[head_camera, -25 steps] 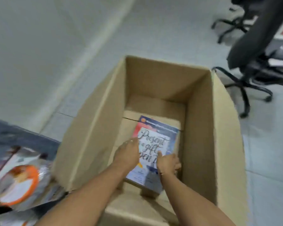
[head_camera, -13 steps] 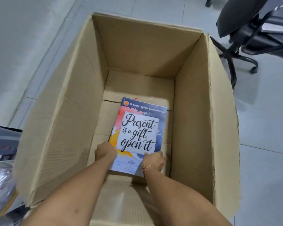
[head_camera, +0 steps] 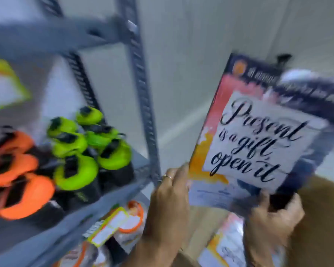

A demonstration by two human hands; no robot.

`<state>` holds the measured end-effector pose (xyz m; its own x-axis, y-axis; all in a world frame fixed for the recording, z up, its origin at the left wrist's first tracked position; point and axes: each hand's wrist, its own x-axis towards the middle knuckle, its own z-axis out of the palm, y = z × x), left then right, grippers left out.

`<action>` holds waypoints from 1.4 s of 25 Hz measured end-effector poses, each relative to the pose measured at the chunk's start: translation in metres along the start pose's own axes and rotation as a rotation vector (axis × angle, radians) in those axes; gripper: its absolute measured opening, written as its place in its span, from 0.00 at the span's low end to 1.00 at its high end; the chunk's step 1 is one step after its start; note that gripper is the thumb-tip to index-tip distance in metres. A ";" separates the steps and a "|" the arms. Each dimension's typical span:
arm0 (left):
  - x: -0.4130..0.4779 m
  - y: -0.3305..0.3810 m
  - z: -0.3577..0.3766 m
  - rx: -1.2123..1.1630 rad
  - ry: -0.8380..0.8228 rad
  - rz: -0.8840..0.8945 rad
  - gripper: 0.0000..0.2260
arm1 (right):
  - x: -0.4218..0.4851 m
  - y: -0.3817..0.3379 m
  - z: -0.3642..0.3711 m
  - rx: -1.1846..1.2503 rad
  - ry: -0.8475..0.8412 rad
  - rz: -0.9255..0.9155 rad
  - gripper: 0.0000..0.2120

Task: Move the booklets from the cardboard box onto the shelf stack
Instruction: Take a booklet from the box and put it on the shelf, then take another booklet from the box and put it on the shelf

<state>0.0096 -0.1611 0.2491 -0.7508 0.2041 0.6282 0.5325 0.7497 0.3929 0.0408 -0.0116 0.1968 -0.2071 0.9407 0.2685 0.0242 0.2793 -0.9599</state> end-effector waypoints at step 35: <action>-0.161 -0.020 0.343 0.383 -1.463 -0.461 0.24 | 0.000 0.314 -0.044 -0.961 -0.453 1.209 0.31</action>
<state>-0.0142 0.0065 -0.0900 -0.6468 0.1590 -0.7459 0.2050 0.9783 0.0308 0.0916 0.0852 -0.1012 0.1343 0.6057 -0.7843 0.9188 -0.3726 -0.1305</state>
